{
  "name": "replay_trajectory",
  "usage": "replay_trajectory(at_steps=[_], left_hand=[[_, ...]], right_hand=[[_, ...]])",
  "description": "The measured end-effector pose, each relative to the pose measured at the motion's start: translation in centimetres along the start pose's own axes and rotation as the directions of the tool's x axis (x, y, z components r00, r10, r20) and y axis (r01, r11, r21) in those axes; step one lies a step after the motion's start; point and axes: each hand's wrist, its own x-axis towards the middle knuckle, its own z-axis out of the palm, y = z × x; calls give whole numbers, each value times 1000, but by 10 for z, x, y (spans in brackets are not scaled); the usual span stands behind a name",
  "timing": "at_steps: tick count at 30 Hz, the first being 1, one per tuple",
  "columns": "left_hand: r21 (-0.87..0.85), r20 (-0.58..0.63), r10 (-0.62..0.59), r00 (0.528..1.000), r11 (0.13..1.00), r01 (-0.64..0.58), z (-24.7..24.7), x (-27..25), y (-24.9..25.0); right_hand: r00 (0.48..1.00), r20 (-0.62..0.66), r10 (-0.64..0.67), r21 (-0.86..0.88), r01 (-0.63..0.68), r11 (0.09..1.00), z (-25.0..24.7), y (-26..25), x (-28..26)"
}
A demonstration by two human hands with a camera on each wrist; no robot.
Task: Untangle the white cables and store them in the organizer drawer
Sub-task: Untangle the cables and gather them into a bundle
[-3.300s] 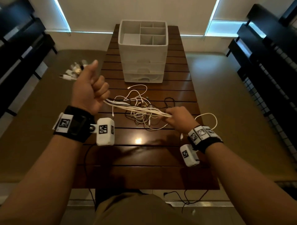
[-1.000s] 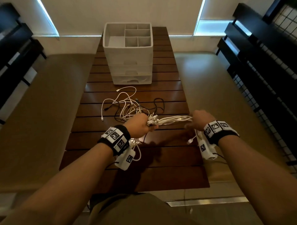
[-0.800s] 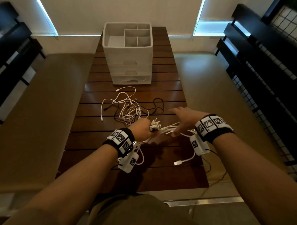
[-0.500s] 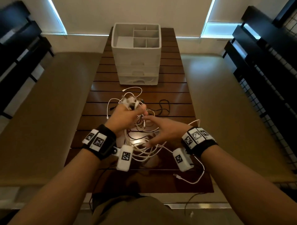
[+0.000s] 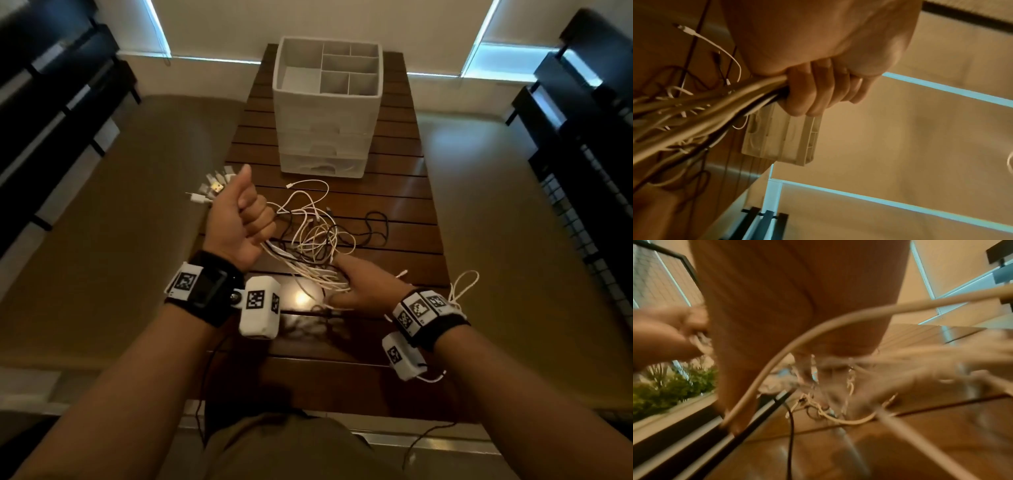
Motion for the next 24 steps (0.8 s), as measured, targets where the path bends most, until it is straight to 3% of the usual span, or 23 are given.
replay_trajectory(at_steps=[2, 5, 7, 9, 12, 14, 18, 20, 22, 24], left_hand=[[33, -14, -35, 999, 999, 35, 2, 5, -10], [53, 21, -71, 997, 996, 70, 7, 11, -23], [39, 71, -77, 994, 996, 74, 14, 12, -29], [3, 125, -60, 990, 998, 60, 19, 14, -27], [-64, 149, -14, 989, 998, 23, 15, 20, -11], [-69, 117, -17, 993, 997, 26, 10, 21, -7], [51, 26, -68, 997, 996, 66, 7, 14, -21], [99, 1, -119, 993, 988, 119, 0, 14, -26], [107, -18, -165, 986, 980, 166, -8, 14, -27], [118, -38, -187, 982, 974, 191, -13, 11, -30]], right_hand=[[998, 60, -15, 37, 13, 999, -12, -8, -2], [986, -76, -146, 149, 156, 977, -32, -37, -1], [980, -94, -174, 198, 190, 962, -31, -60, 10], [987, -54, -150, 169, 157, 973, -17, -70, 25], [990, -127, -61, 106, 75, 991, -5, -54, 32], [985, -172, -8, 76, 21, 997, -2, -46, 29], [993, -117, -29, 18, 31, 999, 13, -36, 21], [998, -39, -40, 108, 44, 993, 7, -33, 17], [1000, 24, -17, 313, 9, 950, -14, -32, 14], [994, -109, 17, 359, 24, 933, -40, -27, 22]])
